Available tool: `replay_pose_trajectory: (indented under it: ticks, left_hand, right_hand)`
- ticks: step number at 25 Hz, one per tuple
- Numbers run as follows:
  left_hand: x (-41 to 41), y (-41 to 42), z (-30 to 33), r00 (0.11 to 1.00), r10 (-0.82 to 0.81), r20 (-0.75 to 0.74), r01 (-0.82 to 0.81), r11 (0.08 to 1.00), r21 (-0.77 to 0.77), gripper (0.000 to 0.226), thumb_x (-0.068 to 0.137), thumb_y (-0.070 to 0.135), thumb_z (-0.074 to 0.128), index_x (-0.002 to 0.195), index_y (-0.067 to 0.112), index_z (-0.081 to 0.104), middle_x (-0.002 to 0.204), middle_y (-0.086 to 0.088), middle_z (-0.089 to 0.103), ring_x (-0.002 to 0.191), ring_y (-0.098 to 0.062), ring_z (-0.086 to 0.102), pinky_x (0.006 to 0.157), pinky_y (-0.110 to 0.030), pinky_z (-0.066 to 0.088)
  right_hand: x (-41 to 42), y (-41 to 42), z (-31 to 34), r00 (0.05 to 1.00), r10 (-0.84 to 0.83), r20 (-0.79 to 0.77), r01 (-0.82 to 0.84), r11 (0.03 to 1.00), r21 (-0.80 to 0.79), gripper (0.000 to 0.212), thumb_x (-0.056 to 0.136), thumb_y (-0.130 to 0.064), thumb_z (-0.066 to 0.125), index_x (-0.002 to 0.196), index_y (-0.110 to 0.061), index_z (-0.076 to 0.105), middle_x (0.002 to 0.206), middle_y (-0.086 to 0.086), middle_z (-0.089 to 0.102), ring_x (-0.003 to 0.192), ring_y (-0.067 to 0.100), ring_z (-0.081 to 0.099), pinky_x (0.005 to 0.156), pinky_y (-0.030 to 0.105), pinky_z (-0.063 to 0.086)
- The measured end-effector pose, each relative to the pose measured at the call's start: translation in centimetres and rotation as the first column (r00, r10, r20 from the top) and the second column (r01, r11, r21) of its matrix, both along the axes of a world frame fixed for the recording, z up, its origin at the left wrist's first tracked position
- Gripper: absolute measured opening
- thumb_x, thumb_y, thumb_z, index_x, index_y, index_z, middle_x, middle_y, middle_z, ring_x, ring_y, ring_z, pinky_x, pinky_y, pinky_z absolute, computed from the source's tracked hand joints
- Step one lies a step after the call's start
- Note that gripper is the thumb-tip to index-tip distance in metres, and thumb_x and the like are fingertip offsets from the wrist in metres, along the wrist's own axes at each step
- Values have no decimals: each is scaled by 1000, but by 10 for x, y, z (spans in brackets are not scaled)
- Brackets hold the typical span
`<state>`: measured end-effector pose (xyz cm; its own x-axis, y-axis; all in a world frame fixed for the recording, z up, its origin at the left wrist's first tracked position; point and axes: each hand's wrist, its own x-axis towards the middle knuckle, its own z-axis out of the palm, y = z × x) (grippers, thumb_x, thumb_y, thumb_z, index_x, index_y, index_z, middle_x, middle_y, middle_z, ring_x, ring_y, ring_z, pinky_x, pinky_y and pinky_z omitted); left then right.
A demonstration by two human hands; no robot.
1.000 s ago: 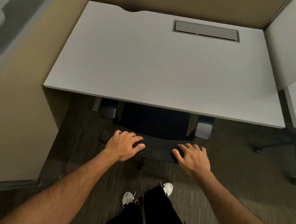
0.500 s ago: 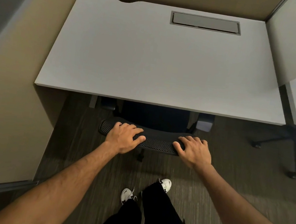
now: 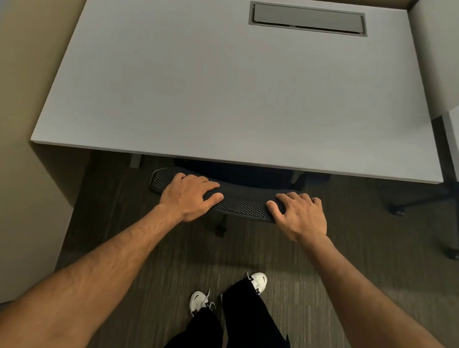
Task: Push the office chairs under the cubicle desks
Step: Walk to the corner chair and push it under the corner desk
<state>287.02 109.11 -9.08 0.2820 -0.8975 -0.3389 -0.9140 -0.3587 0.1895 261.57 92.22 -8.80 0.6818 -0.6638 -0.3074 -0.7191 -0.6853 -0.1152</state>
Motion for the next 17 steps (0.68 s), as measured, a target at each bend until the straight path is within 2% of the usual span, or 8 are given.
replay_pose_trajectory:
  ticks: [4,17]
  left_hand:
    - [14,-21,0,1000,3,1,-3,1000,2,80,93,78,10,144,34,54,143,6,60,130,-17,55,110,-48,36]
    - [7,-44,-19,997,68,-46,-68,998,2,73,96,75,20,146,31,51,145,2,58,134,-17,52,111,-47,37]
  right_hand:
    - [13,-16,0,1000,-20,2,20,1000,1,80,94,-74,8,131,-29,63,127,2,68,115,26,59,100,51,42]
    - [27,-71,-8,996,69,-54,-72,996,-59,75,93,-74,12,120,-30,67,115,-3,70,107,23,61,97,48,42]
